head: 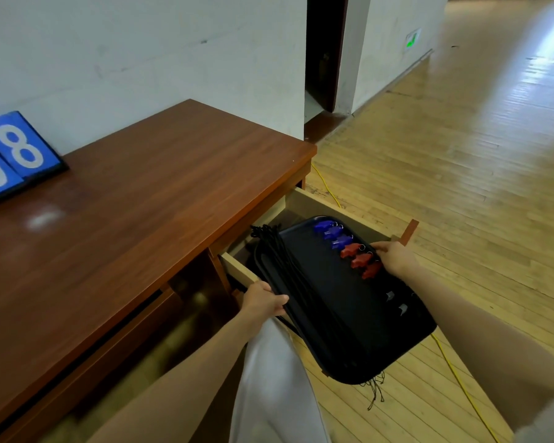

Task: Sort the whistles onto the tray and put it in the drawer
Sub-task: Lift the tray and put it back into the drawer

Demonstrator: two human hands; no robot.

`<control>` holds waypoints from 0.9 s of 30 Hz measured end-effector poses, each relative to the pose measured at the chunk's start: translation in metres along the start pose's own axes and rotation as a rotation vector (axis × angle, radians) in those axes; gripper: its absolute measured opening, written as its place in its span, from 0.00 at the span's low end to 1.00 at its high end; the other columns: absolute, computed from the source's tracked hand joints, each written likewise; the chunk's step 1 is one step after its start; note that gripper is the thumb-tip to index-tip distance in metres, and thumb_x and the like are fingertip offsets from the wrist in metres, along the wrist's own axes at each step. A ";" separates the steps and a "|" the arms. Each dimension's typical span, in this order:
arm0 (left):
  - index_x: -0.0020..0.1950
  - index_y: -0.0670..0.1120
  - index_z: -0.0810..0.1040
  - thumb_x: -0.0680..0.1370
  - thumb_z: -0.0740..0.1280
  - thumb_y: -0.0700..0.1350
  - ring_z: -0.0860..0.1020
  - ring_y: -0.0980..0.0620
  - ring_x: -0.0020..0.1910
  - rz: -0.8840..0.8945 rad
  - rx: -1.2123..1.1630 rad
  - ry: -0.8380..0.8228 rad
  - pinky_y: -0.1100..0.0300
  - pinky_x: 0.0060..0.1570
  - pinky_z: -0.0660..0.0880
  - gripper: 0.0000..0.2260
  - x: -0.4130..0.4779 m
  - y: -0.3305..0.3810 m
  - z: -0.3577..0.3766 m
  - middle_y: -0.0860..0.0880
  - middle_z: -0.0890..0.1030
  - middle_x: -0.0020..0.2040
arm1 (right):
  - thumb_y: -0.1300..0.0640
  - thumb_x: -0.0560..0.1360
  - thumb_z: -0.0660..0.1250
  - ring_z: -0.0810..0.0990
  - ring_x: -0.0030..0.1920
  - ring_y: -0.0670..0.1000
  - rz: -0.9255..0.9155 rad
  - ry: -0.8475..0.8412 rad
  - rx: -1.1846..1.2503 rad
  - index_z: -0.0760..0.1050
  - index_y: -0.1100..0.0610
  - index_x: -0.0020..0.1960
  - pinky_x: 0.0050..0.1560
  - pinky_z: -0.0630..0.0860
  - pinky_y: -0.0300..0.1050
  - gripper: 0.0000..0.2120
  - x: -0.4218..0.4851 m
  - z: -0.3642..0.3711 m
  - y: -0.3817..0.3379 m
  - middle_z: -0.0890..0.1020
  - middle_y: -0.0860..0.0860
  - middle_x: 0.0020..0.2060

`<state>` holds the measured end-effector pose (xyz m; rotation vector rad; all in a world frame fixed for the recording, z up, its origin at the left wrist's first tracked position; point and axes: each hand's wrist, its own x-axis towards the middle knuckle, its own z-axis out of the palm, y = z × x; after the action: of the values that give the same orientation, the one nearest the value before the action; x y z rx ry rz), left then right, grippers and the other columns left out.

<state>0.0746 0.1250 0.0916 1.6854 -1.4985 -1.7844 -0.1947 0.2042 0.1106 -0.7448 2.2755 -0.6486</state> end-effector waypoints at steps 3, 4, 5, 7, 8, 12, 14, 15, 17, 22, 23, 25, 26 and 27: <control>0.46 0.44 0.72 0.74 0.70 0.33 0.81 0.46 0.51 -0.028 -0.015 0.015 0.56 0.49 0.81 0.09 0.004 0.000 -0.001 0.41 0.79 0.53 | 0.59 0.83 0.51 0.77 0.36 0.43 0.008 -0.022 0.005 0.70 0.55 0.70 0.30 0.69 0.34 0.18 0.002 0.002 -0.004 0.78 0.46 0.39; 0.46 0.44 0.72 0.74 0.69 0.33 0.81 0.46 0.51 -0.033 -0.020 0.019 0.58 0.47 0.81 0.09 0.004 -0.001 -0.001 0.42 0.79 0.53 | 0.59 0.83 0.51 0.77 0.35 0.43 0.005 -0.017 0.001 0.70 0.56 0.70 0.29 0.69 0.34 0.18 0.004 0.003 -0.006 0.79 0.48 0.42; 0.46 0.44 0.72 0.74 0.69 0.33 0.81 0.46 0.51 -0.039 -0.022 0.020 0.59 0.46 0.80 0.09 0.005 -0.001 -0.001 0.42 0.79 0.53 | 0.59 0.83 0.51 0.76 0.35 0.42 0.004 -0.009 -0.002 0.70 0.56 0.70 0.29 0.68 0.33 0.18 0.005 0.004 -0.007 0.79 0.50 0.45; 0.51 0.43 0.73 0.74 0.69 0.34 0.81 0.48 0.49 -0.057 -0.022 0.023 0.61 0.44 0.80 0.09 0.007 -0.001 -0.001 0.42 0.79 0.53 | 0.59 0.83 0.51 0.77 0.36 0.43 0.009 -0.012 -0.004 0.70 0.56 0.70 0.30 0.70 0.34 0.18 0.009 0.004 -0.010 0.79 0.51 0.47; 0.53 0.42 0.73 0.74 0.69 0.34 0.81 0.48 0.49 -0.067 -0.020 0.024 0.61 0.44 0.80 0.11 0.008 -0.002 0.000 0.42 0.79 0.53 | 0.59 0.83 0.51 0.78 0.37 0.43 0.006 -0.012 -0.003 0.70 0.56 0.70 0.31 0.71 0.35 0.18 0.012 0.005 -0.009 0.79 0.51 0.47; 0.58 0.39 0.73 0.74 0.69 0.33 0.81 0.47 0.49 -0.084 -0.036 0.028 0.64 0.37 0.80 0.14 0.013 0.000 -0.001 0.41 0.79 0.54 | 0.60 0.83 0.51 0.80 0.41 0.49 -0.001 -0.033 -0.011 0.70 0.57 0.70 0.39 0.78 0.41 0.18 0.020 0.006 -0.016 0.81 0.55 0.51; 0.56 0.39 0.73 0.74 0.69 0.33 0.81 0.48 0.46 -0.083 -0.054 0.027 0.65 0.34 0.79 0.12 0.014 0.003 -0.003 0.42 0.79 0.54 | 0.62 0.83 0.50 0.82 0.47 0.54 -0.015 -0.050 -0.004 0.69 0.59 0.71 0.46 0.81 0.48 0.19 0.022 0.007 -0.023 0.81 0.58 0.55; 0.54 0.40 0.73 0.74 0.69 0.33 0.81 0.48 0.45 -0.086 -0.071 0.022 0.65 0.34 0.79 0.11 0.016 0.003 -0.004 0.42 0.79 0.53 | 0.64 0.82 0.50 0.82 0.50 0.56 -0.019 -0.081 0.014 0.68 0.62 0.71 0.52 0.80 0.51 0.19 0.022 0.008 -0.026 0.82 0.58 0.55; 0.50 0.41 0.73 0.74 0.68 0.32 0.81 0.47 0.47 -0.094 -0.101 0.007 0.62 0.38 0.80 0.09 0.019 0.005 -0.006 0.42 0.79 0.52 | 0.66 0.81 0.51 0.83 0.48 0.57 -0.049 -0.181 0.131 0.72 0.66 0.67 0.54 0.79 0.54 0.18 0.022 0.009 -0.034 0.85 0.55 0.48; 0.60 0.38 0.72 0.74 0.69 0.32 0.82 0.44 0.50 -0.092 -0.092 0.002 0.51 0.52 0.80 0.16 0.032 0.009 -0.009 0.40 0.79 0.56 | 0.63 0.82 0.51 0.80 0.54 0.56 -0.016 -0.072 -0.035 0.68 0.60 0.70 0.43 0.77 0.41 0.18 0.037 0.005 -0.043 0.78 0.58 0.61; 0.61 0.38 0.72 0.74 0.69 0.33 0.82 0.45 0.50 -0.093 -0.089 0.003 0.52 0.52 0.80 0.17 0.035 0.009 -0.009 0.40 0.79 0.56 | 0.62 0.83 0.51 0.80 0.55 0.56 -0.019 -0.070 -0.069 0.68 0.59 0.70 0.47 0.77 0.44 0.18 0.040 0.005 -0.044 0.77 0.58 0.62; 0.63 0.38 0.71 0.74 0.69 0.32 0.81 0.46 0.49 -0.096 -0.100 0.001 0.54 0.51 0.80 0.19 0.040 0.011 -0.010 0.40 0.79 0.56 | 0.61 0.83 0.50 0.79 0.57 0.56 -0.037 -0.072 -0.115 0.69 0.58 0.70 0.50 0.77 0.45 0.18 0.045 0.006 -0.046 0.77 0.58 0.63; 0.63 0.37 0.70 0.74 0.69 0.32 0.81 0.46 0.48 -0.099 -0.110 0.000 0.55 0.49 0.81 0.19 0.042 0.012 -0.011 0.40 0.79 0.57 | 0.61 0.83 0.50 0.79 0.57 0.56 -0.049 -0.064 -0.129 0.69 0.57 0.71 0.49 0.77 0.45 0.18 0.049 0.006 -0.047 0.77 0.57 0.63; 0.64 0.37 0.70 0.74 0.69 0.32 0.81 0.47 0.46 -0.104 -0.122 0.000 0.57 0.46 0.81 0.20 0.045 0.013 -0.012 0.39 0.78 0.57 | 0.60 0.83 0.50 0.79 0.57 0.56 -0.052 -0.068 -0.153 0.69 0.57 0.71 0.47 0.77 0.44 0.18 0.052 0.007 -0.048 0.77 0.57 0.64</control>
<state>0.0663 0.0792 0.0788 1.7315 -1.2956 -1.8864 -0.2061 0.1341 0.1139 -0.8882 2.2678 -0.4688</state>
